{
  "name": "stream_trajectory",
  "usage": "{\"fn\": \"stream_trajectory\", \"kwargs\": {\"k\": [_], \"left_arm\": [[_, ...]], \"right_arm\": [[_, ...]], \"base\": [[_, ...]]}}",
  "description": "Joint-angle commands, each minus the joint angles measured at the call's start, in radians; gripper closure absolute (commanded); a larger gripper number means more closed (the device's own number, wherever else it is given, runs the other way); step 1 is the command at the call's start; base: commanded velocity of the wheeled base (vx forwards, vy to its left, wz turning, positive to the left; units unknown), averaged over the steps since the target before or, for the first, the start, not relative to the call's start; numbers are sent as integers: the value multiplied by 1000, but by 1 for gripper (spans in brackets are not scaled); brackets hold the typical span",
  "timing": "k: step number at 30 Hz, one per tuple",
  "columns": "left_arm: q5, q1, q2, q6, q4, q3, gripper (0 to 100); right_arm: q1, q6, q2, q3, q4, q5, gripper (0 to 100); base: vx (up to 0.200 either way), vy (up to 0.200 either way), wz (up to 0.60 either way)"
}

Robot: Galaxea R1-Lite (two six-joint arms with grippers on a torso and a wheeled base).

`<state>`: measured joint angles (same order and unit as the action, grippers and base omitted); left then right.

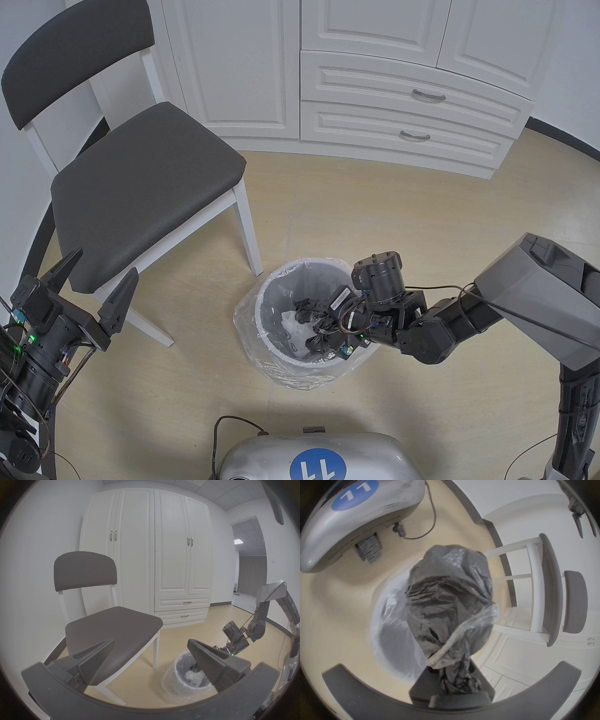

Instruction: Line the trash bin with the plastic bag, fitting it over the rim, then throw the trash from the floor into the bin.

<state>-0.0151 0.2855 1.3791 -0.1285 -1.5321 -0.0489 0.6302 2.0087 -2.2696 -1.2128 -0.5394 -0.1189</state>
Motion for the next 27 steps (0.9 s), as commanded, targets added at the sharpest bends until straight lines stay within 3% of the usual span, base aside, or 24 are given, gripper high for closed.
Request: {"fn": "stream_trajectory", "kwargs": {"k": [1, 9, 15, 27], "left_arm": [[0, 0, 1, 0, 0, 0, 0], [0, -2, 3, 0, 0, 0, 0], [0, -2, 1, 0, 0, 1, 0], [0, 0, 0, 0, 0, 1, 0]], "right_arm": [[-29, 10, 28, 18, -4, -13, 100], [-64, 12, 21, -39, -17, -73, 100], [-70, 13, 19, -24, -68, -79, 100], [-4, 4, 56, 79, -59, -68, 100]], "base": [[0, 0, 0], [0, 0, 0], [0, 0, 0], [0, 0, 0]]}}
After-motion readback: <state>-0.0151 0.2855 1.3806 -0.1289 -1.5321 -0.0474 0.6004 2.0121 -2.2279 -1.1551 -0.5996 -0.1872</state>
